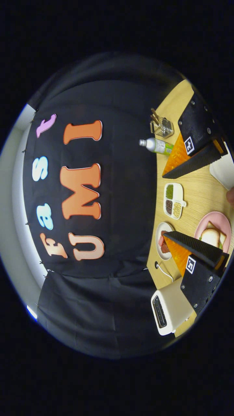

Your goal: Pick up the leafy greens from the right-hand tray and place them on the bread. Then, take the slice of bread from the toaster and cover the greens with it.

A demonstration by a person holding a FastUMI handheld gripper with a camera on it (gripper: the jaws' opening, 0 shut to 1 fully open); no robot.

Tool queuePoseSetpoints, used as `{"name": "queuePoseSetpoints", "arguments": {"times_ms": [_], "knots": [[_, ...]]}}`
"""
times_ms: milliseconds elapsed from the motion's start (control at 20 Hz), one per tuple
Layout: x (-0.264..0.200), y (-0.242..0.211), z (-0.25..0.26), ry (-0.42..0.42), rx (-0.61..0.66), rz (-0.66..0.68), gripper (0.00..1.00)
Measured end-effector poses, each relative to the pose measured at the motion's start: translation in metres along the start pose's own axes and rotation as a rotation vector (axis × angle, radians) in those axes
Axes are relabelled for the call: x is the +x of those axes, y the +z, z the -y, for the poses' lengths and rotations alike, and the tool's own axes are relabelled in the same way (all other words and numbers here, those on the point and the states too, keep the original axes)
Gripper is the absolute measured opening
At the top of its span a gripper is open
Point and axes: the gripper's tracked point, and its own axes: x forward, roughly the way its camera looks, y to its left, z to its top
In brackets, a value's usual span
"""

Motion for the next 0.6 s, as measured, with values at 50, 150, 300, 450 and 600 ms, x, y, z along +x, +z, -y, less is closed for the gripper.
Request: {"name": "queuePoseSetpoints", "arguments": {"times_ms": [50,150,300,450,600], "knots": [[-0.004,0.01,-0.001,-0.003,-0.004,0.038,0.97],[-0.013,0.032,0.002,-0.014,-0.02,0.112,0.97],[-0.023,0.052,0.001,-0.019,-0.038,0.189,0.97],[-0.028,0.066,0.0,-0.023,-0.073,0.232,0.97],[-0.036,0.076,0.0,-0.033,-0.09,0.265,0.97]]}}
